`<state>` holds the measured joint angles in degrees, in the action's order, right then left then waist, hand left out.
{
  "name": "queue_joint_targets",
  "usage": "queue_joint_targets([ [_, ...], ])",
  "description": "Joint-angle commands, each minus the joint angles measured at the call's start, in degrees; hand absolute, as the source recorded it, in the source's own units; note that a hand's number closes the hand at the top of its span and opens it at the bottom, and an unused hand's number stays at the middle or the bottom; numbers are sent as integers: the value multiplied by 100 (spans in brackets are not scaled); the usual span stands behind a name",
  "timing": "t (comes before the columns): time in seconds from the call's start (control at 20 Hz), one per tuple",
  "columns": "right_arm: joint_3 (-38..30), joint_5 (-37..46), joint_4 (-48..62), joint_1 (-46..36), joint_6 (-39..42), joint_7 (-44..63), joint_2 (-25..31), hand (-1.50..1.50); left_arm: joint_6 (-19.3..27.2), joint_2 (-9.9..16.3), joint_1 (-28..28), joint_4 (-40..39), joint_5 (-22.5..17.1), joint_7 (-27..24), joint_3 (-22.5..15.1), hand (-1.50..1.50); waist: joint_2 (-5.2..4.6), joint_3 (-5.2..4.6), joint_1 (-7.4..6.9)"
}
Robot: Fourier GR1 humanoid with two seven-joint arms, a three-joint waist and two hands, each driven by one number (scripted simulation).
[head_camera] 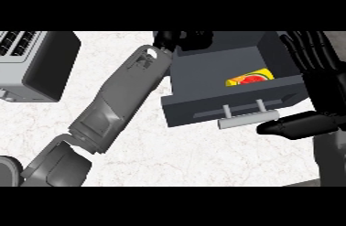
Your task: Pick up the cup, place it into the drawer and close the drawer
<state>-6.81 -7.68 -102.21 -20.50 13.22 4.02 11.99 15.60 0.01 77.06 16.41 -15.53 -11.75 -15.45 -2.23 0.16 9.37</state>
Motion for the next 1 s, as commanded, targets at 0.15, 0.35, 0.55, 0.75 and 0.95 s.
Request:
queue_joint_targets([
  [0.15, 158, -153, -32, -217, 162, 21, -50, -150, -76, -1, -376, 132, -521, -227, -224, -150, -58, -8, 316],
  [0.35, 512, -645, 163, -276, 744, 22, -158, -150, -26, -1, -477, 341, -907, -697, -95, -150, -113, -8, 290],
  [0.55, 900, -1160, 48, -429, 1422, 167, -102, 150, -382, -1, -608, 591, -1355, -1208, 43, -150, -105, -21, 254],
  [0.75, 1306, -1123, 158, -207, 2096, 533, 366, 150, -29, -1, -334, 722, -1749, -1395, 180, -150, -12, -16, 107],
  [0.95, 1701, -429, -18, 165, 2523, 745, 937, 150, 140, -1, -561, 565, -1854, -1725, 150, -150, 69, -16, -155],
])
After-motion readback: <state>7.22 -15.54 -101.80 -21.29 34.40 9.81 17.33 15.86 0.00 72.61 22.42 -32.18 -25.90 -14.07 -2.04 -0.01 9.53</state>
